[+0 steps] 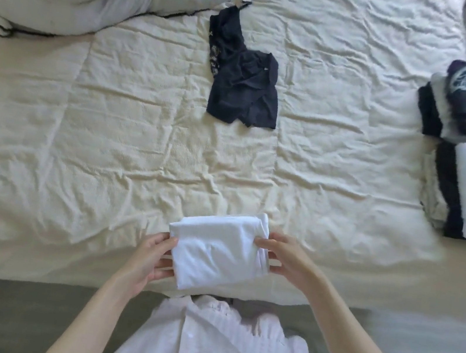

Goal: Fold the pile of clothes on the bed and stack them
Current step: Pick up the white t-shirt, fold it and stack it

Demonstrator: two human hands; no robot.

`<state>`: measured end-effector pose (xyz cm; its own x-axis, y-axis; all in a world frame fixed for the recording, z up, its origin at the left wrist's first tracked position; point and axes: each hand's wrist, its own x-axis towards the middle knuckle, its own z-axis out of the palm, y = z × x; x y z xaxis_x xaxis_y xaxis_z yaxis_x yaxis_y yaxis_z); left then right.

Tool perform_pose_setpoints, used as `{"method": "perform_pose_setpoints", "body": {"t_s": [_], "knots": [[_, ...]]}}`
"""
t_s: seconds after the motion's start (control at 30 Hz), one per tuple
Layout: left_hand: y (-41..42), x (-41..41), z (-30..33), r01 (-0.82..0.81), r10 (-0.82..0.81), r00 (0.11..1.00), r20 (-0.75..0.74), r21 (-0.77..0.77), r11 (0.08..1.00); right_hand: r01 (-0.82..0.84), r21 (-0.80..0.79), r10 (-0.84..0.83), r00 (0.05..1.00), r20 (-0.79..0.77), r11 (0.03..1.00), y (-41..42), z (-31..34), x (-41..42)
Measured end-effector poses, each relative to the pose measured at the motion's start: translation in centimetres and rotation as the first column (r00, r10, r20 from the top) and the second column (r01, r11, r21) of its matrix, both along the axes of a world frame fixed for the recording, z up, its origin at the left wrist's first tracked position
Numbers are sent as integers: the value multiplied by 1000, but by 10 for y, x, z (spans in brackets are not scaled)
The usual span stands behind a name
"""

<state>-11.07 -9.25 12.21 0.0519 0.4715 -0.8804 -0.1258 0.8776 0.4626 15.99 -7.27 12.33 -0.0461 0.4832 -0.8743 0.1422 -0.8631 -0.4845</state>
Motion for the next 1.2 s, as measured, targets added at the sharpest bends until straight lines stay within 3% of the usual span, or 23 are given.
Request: {"method": "perform_pose_setpoints", "body": {"t_s": [0.47, 0.8, 0.93, 1.07, 1.2], "knots": [[13, 144, 70, 387, -396, 918, -2, 215, 897, 358, 151, -364, 931, 8, 921, -85, 89, 129], [28, 291, 67, 455, -452, 890, -64, 205, 867, 414, 103, -415, 910, -12, 905, -84, 66, 269], [58, 392, 58, 442, -423, 897, -132, 212, 872, 434, 124, -435, 900, -22, 892, -55, 56, 362], [122, 509, 61, 504, -436, 861, -260, 336, 795, 592, 148, -588, 806, -73, 792, -28, 55, 444], [188, 624, 80, 625, -464, 781, -418, 500, 599, 800, 163, -786, 599, -151, 578, -5, 57, 501]]}}
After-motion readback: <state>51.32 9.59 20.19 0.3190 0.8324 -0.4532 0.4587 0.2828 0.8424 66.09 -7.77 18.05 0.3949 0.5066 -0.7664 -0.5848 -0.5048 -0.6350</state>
